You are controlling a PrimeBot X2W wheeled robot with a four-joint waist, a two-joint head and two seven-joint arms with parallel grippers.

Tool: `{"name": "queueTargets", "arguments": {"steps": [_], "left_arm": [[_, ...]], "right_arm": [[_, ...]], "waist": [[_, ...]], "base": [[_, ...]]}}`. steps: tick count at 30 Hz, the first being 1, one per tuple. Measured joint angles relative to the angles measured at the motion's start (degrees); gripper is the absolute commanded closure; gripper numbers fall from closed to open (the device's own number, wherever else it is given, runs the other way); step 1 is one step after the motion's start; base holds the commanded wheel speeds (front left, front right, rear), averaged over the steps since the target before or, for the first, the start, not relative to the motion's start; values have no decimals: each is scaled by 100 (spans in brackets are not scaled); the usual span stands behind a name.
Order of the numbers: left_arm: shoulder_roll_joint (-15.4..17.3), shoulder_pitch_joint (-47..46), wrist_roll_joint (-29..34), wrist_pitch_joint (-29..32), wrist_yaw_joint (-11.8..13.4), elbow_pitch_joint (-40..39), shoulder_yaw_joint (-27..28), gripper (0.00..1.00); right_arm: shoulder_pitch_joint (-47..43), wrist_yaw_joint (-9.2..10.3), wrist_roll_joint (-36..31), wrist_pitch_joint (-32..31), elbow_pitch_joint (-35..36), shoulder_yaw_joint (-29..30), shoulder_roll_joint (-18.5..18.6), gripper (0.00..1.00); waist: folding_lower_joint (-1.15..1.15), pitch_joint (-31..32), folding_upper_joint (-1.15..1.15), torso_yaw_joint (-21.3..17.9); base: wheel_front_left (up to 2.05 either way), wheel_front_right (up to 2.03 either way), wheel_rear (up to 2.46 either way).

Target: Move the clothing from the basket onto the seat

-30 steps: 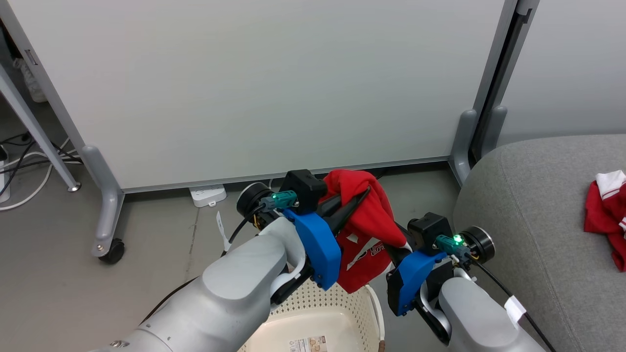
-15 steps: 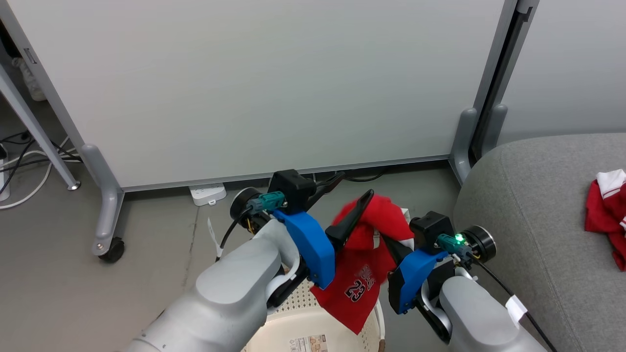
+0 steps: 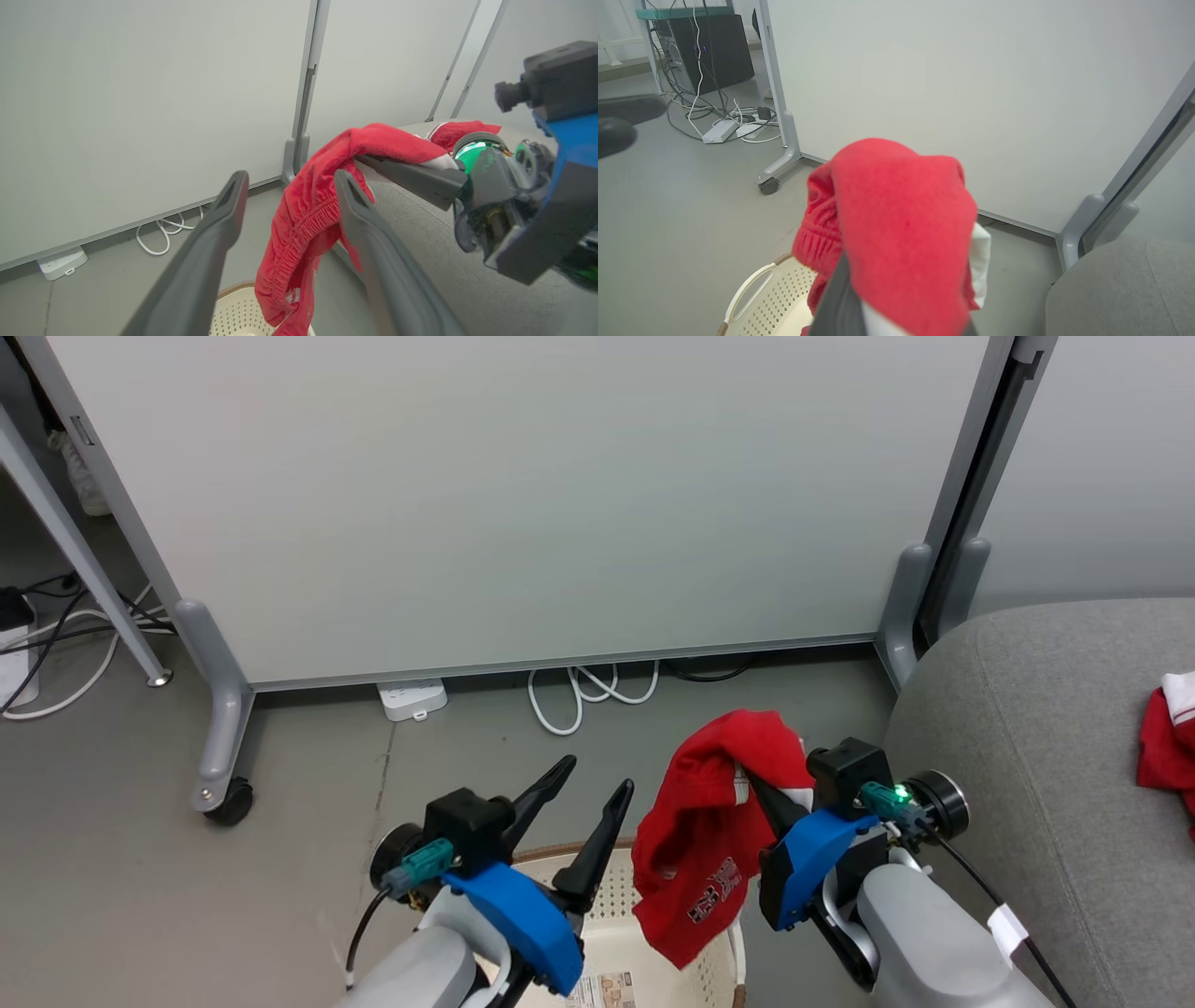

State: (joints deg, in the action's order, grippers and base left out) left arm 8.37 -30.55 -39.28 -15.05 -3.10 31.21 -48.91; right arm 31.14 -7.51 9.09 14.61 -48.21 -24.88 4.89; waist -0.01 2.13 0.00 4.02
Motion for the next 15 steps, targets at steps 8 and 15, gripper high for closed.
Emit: {"name": "queueTargets", "arguments": {"steps": [8, 15], "left_arm": [[33, 995, 761, -1, 40, -560, 893, 0], [40, 1458, 1148, -1, -94, -641, 1365, 0]], "right_arm": [[-108, 0, -62, 0, 60, 180, 53, 100], [-211, 0, -113, -47, 122, 275, 70, 100]], "waist": [[0, -28, 0, 85], [1, -44, 0, 116]], "base": [[0, 0, 0], [0, 0, 0]]}}
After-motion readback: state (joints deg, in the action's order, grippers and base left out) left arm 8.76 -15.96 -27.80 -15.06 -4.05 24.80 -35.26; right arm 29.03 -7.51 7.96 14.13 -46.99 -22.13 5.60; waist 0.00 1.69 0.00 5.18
